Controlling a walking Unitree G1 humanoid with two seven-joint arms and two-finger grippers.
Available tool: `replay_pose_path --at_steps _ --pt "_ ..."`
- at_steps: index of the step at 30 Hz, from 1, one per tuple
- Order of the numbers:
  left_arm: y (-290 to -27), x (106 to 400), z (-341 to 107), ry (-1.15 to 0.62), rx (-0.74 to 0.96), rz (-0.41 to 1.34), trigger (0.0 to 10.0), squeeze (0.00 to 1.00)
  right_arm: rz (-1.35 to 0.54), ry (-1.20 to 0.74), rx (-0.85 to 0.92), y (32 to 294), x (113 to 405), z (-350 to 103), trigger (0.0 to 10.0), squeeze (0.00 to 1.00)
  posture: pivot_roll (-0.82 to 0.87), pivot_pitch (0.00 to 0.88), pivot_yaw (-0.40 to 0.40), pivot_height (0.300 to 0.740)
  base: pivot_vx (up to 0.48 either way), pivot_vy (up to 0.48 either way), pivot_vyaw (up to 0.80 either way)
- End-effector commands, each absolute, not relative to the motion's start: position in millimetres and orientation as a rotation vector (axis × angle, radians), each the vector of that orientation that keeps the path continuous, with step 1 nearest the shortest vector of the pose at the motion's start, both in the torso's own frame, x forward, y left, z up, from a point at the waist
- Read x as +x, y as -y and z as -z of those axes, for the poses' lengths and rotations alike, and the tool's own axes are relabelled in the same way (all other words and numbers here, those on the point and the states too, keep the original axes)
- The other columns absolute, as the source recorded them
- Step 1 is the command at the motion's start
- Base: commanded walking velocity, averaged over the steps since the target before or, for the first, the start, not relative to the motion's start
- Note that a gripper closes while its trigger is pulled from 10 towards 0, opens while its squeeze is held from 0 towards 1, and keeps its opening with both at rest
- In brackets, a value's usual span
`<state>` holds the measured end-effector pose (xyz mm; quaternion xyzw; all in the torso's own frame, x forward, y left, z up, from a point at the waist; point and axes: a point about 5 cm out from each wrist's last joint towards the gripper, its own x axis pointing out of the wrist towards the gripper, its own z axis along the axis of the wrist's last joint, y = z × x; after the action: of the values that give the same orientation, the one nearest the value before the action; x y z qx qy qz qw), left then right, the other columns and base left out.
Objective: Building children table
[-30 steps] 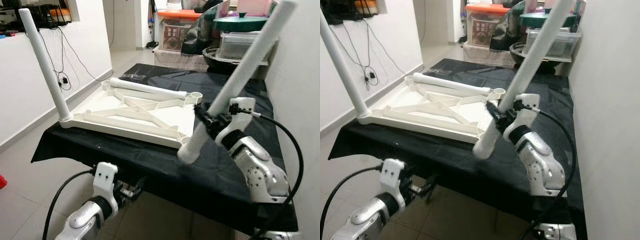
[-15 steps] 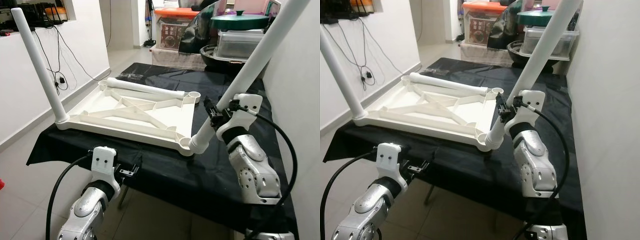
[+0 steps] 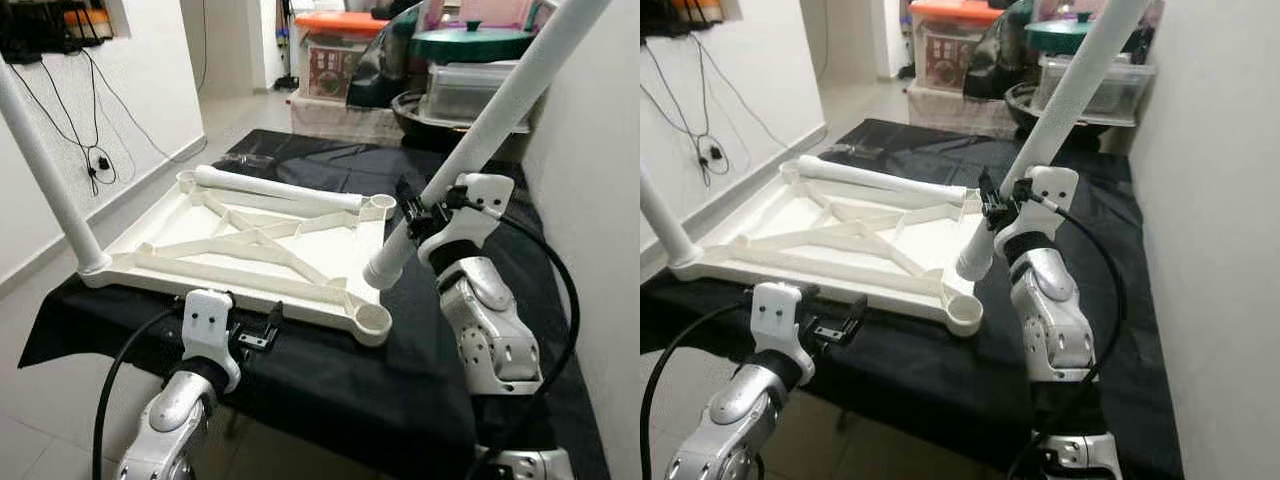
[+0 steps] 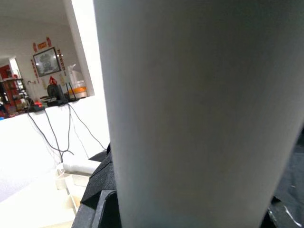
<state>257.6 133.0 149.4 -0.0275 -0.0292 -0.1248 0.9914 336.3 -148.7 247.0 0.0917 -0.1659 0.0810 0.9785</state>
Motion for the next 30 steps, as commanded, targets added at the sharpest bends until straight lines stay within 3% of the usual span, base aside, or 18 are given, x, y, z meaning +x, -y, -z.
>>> replay_pose_path --at_steps 1,27,30 --pt "-132.4 258.5 -145.7 0.045 -0.054 0.245 10.0 0.0 -0.154 0.354 0.183 148.4 337.5 -250.1 10.0 0.0 0.03 0.0 -0.029 0.74 0.322 0.0 0.0" --pt "-128.7 258.9 -141.2 0.031 -0.056 0.237 10.0 0.0 -0.2 0.354 0.16 145.9 350.4 -254.7 10.0 0.0 0.03 0.0 -0.036 0.74 0.012 0.0 0.0" --pt "-126.2 256.9 -139.9 0.027 -0.058 0.247 10.0 0.0 -0.163 0.355 0.135 149.6 354.7 -256.1 10.0 0.0 0.03 0.0 -0.038 0.74 0.0 0.0 0.8"
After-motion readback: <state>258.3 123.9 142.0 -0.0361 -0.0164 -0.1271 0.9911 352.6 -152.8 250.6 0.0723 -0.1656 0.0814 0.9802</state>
